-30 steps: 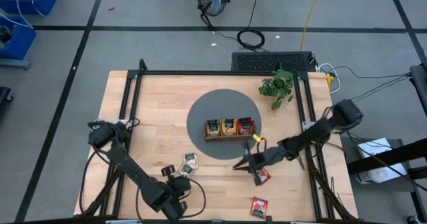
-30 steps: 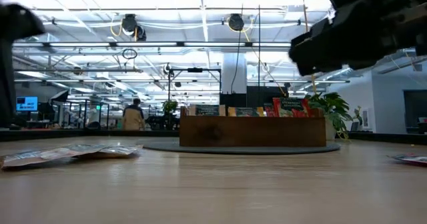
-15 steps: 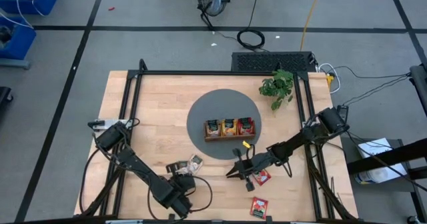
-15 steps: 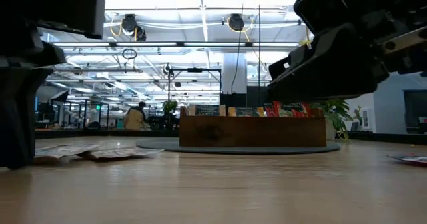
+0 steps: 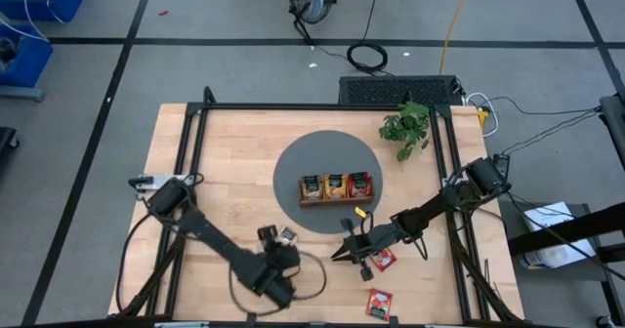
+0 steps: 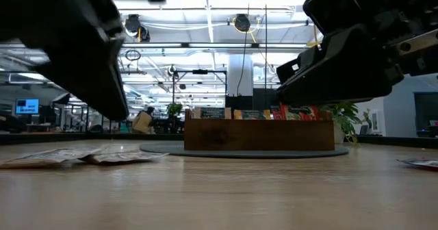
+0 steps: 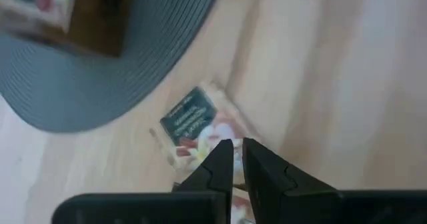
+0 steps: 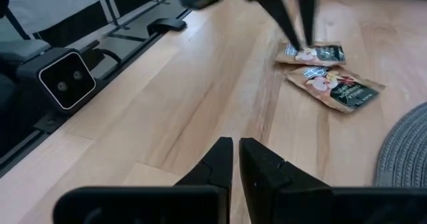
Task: Pick & Place Tea
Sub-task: Put the top brown tea bag into the left slot of the wooden organizer
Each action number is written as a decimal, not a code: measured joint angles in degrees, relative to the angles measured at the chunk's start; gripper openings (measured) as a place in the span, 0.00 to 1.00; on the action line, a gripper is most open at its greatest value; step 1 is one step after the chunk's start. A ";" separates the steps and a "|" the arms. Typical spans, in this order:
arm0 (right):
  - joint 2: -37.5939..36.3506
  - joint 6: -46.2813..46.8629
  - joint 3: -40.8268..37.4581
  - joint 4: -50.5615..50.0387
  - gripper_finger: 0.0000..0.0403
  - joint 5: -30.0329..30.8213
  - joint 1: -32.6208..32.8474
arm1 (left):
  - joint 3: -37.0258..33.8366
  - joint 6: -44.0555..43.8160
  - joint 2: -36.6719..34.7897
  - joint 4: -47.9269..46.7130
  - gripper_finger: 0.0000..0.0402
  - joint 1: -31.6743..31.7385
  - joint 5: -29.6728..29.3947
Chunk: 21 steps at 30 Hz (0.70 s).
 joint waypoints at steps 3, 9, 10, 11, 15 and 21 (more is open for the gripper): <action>0.00 -0.08 0.00 -0.04 0.05 -0.70 0.09 | -1.74 -0.42 0.00 0.40 0.10 3.28 5.85; -0.02 0.37 -0.02 0.10 0.05 -9.04 0.20 | -5.10 -0.91 0.00 4.10 0.10 6.57 10.73; -0.02 0.60 -0.02 0.40 0.05 -8.93 0.16 | -5.56 -0.11 -0.02 5.88 0.10 6.68 11.47; -0.02 0.69 -0.02 0.46 0.05 -8.93 0.11 | -6.02 0.62 -0.16 7.60 0.10 6.77 11.97; -0.02 0.00 -0.02 0.44 0.05 -8.90 0.18 | -7.21 2.59 -0.37 15.14 0.10 6.72 13.30; -0.02 0.92 -0.02 0.44 0.05 -8.34 0.13 | -7.49 5.24 -0.30 20.08 0.10 6.76 13.56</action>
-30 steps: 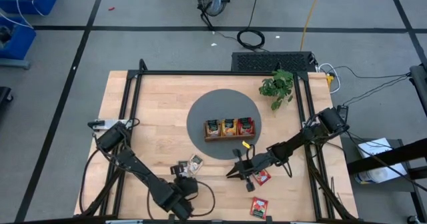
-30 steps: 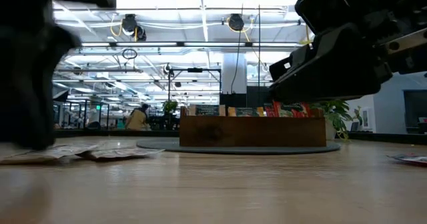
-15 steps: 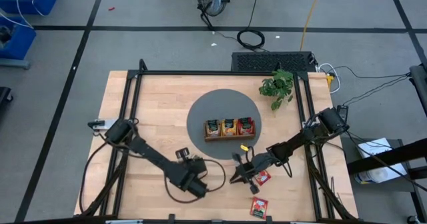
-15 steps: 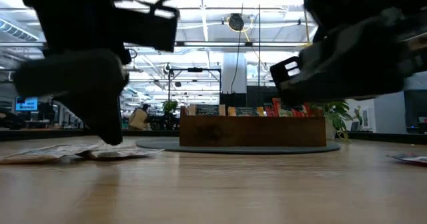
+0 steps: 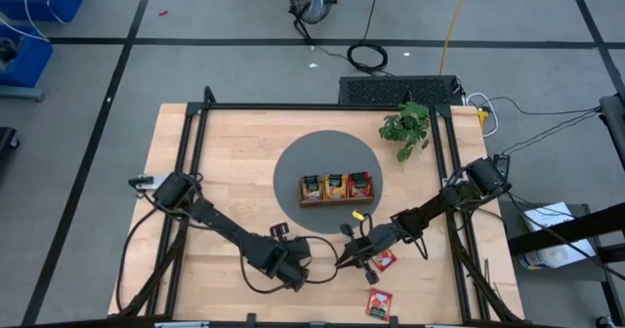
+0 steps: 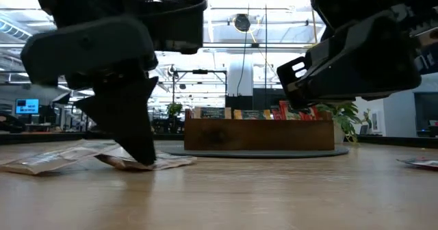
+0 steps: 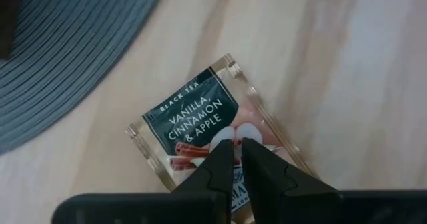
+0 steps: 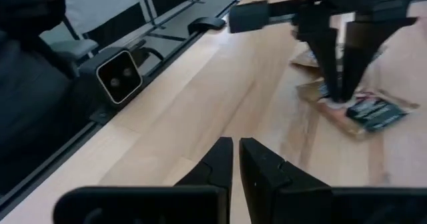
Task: Pick & Place Tea
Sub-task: Put the top brown tea bag into the left slot of the wooden organizer
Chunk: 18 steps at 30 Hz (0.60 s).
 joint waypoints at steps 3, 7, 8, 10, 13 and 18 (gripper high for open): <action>0.00 2.59 0.00 -0.82 0.05 3.64 0.07 | -0.05 2.46 0.13 3.74 0.10 0.38 0.59; 0.00 4.90 -0.02 -4.31 0.05 5.61 -0.39 | -0.11 7.01 0.91 11.15 0.10 1.36 1.28; 0.00 4.94 -0.02 -5.09 0.05 5.65 -0.54 | -0.11 8.42 1.20 13.03 0.10 1.71 1.55; 0.00 5.61 -0.02 -6.26 0.05 5.65 -0.87 | -0.11 11.26 1.59 15.83 0.10 2.42 1.86; 0.00 8.29 -0.04 -7.73 0.05 5.63 -1.18 | -0.15 14.02 1.79 18.14 0.10 2.99 0.01; 0.00 9.48 -0.04 -8.60 0.05 5.65 -1.40 | 0.68 18.32 -0.23 20.07 0.10 1.83 -2.06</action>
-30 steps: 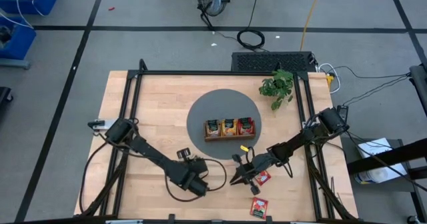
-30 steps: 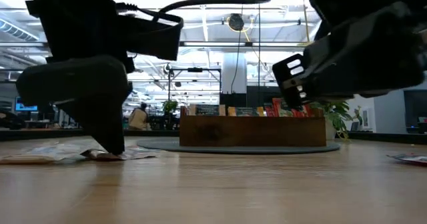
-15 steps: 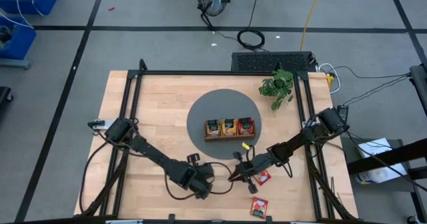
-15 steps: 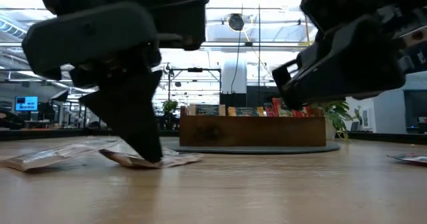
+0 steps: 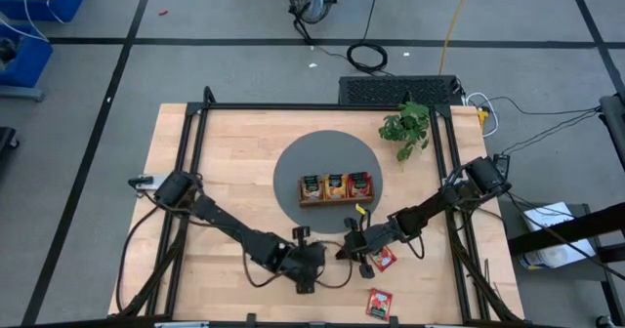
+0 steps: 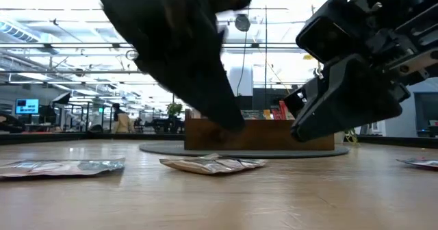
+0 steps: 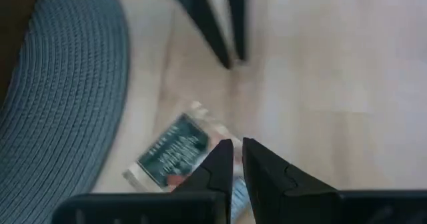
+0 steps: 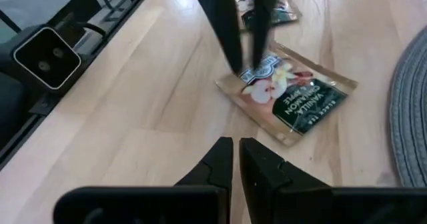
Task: Pick & Place Tea
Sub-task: Put the top brown tea bag into the left slot of the wooden organizer
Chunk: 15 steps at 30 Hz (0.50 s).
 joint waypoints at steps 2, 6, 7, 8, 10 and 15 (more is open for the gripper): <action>0.00 0.18 0.00 -0.44 0.05 0.30 0.00 | 0.61 -0.08 -0.74 -1.35 0.10 -0.74 0.22; 0.00 4.47 -0.18 -0.34 0.05 5.01 -0.04 | 0.70 -4.11 -1.17 -9.96 0.10 -2.27 0.36; 0.00 5.57 -0.47 0.23 0.05 6.62 -0.13 | 0.57 -5.20 -1.09 -12.09 0.10 -2.61 0.02; 0.00 6.23 -0.81 0.82 0.05 7.72 -0.22 | 0.19 -6.39 -1.07 -12.72 0.10 -2.97 -0.53; 0.00 7.65 -1.15 1.26 0.05 8.67 -0.60 | -0.88 -8.36 -1.09 -12.48 0.10 -3.40 -2.01; 0.00 11.88 -1.22 0.37 0.09 5.84 -1.80 | -2.66 -8.47 -1.07 -10.08 0.10 -3.98 -3.90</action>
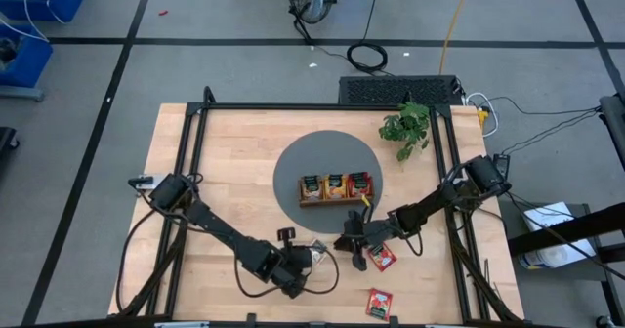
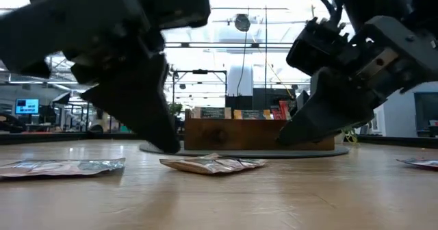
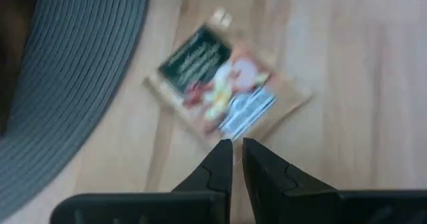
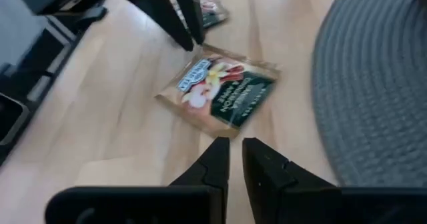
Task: Pick & Place Tea
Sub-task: Put the top brown tea bag into the left slot of the wooden organizer
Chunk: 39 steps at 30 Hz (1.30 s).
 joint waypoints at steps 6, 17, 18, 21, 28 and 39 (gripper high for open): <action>0.24 8.60 0.00 -0.93 0.19 -0.20 -0.73 | -2.16 2.72 -0.01 5.77 0.10 0.00 0.03; 2.21 11.36 0.18 0.68 0.34 -1.27 -0.71 | -8.38 4.40 -0.26 17.28 0.10 2.28 1.65; 2.27 11.31 0.16 1.51 0.34 -1.47 -0.71 | -8.79 4.75 -0.26 18.37 0.10 2.46 1.84; 2.36 11.35 0.09 2.63 0.35 -1.77 -0.96 | -9.45 5.30 -0.26 19.83 0.10 2.80 2.04; 2.36 12.10 0.09 2.68 0.35 -1.79 -1.41 | -9.63 8.32 -0.17 23.07 0.10 3.42 2.49; 2.36 12.09 0.09 1.80 0.34 -1.51 -1.41 | -9.49 13.33 3.37 32.65 0.10 6.01 6.36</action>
